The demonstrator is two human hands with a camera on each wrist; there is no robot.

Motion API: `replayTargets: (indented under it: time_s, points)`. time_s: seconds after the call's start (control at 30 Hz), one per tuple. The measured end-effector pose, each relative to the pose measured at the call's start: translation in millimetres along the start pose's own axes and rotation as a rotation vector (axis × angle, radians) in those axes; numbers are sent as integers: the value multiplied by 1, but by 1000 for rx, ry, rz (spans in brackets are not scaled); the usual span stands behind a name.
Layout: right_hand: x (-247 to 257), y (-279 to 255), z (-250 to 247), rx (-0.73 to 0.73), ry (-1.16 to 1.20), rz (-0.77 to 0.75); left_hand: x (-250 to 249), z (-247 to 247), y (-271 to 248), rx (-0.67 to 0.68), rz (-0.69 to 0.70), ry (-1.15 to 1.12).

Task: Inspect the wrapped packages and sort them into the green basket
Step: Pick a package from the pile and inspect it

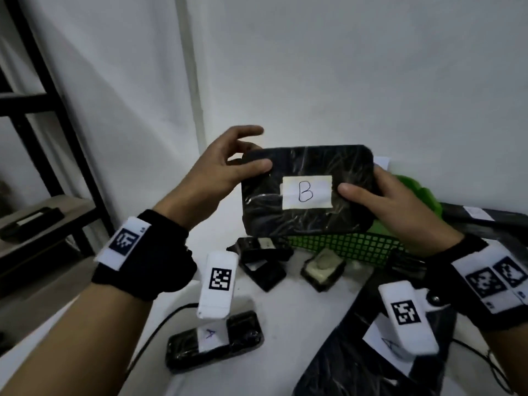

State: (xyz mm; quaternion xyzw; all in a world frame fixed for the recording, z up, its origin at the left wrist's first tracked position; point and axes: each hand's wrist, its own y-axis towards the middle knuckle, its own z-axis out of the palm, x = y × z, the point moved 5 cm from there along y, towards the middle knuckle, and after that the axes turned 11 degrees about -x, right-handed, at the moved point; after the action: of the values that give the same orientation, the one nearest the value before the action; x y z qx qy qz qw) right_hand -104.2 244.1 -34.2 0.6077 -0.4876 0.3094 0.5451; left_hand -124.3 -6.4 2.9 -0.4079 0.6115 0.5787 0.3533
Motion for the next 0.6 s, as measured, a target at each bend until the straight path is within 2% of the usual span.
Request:
replayTargets:
  time_s: [0.07, 0.2, 0.3, 0.43, 0.6]
  points:
    - [-5, 6, -13, -108, 141, 14, 4, 22, 7, -71, -68, -113]
    - [-11, 17, -37, -241, 285, 61, 14, 73, 8, 123, -211, -160]
    - [-13, 14, -51, -262, 344, 85, 15, 95, 7, 159, -204, -185]
    - [-12, 10, -64, -309, 335, 44, 18, 112, 7, 155, -189, -250]
    - [-18, 12, -70, -376, 260, -12, 20, 116, 15, 168, -135, -168]
